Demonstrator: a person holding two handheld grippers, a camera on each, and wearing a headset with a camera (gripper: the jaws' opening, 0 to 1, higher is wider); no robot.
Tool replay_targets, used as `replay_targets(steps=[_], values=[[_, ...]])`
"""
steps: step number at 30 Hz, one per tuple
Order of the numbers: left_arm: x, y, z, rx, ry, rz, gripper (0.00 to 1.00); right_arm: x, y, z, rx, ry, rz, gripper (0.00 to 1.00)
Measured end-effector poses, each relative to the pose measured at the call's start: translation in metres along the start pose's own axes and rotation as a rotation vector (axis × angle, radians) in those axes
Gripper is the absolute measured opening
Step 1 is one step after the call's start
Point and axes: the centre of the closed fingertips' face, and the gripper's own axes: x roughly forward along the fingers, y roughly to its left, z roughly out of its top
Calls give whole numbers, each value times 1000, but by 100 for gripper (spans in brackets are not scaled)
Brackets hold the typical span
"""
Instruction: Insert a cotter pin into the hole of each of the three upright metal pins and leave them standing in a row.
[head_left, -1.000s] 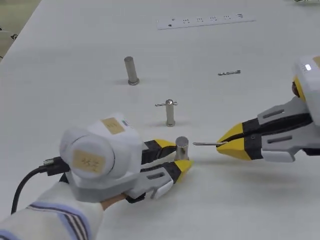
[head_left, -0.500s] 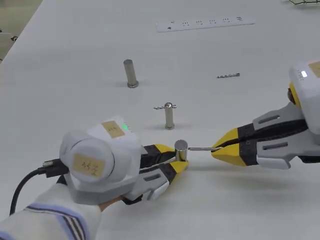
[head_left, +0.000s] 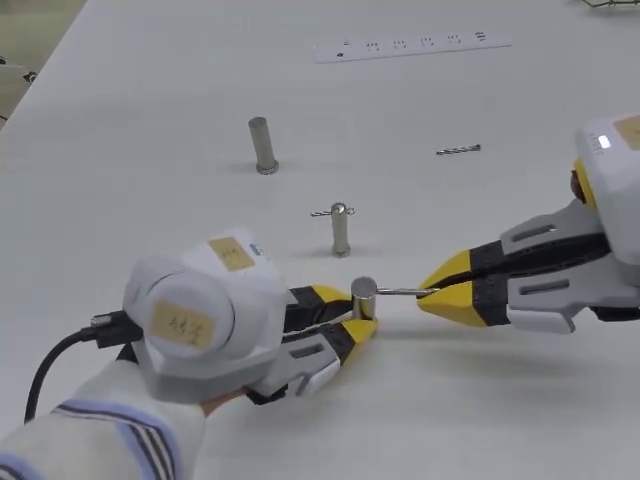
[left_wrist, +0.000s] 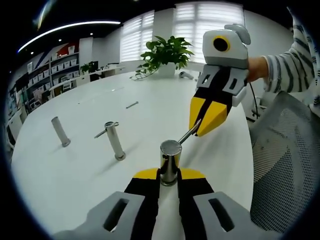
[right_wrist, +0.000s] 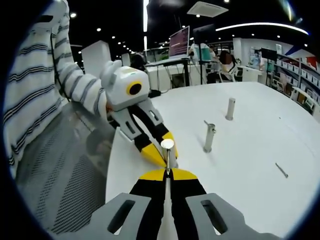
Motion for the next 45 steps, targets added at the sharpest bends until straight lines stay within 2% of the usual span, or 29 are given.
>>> replay_targets(steps=[17, 28, 30, 32, 37, 45], values=[[0, -1, 0, -4, 1, 3, 11, 11, 2, -2, -6, 13, -24, 4], [0, -1, 0, -21, -2, 1, 12, 21, 4, 6, 3, 6, -31, 5], [0, -1, 0, -28, -2, 1, 12, 23, 4, 6, 0, 6, -33, 6], [0, -1, 0, -30, -2, 3, 12, 24, 6, 6, -14, 16, -30, 11], [0, -1, 0, -31, -1, 2, 12, 20, 4, 3, -5, 18, -40, 14], [-1, -1, 0, -36, 0, 2, 12, 8, 2, 1, -7, 18, -51, 10]])
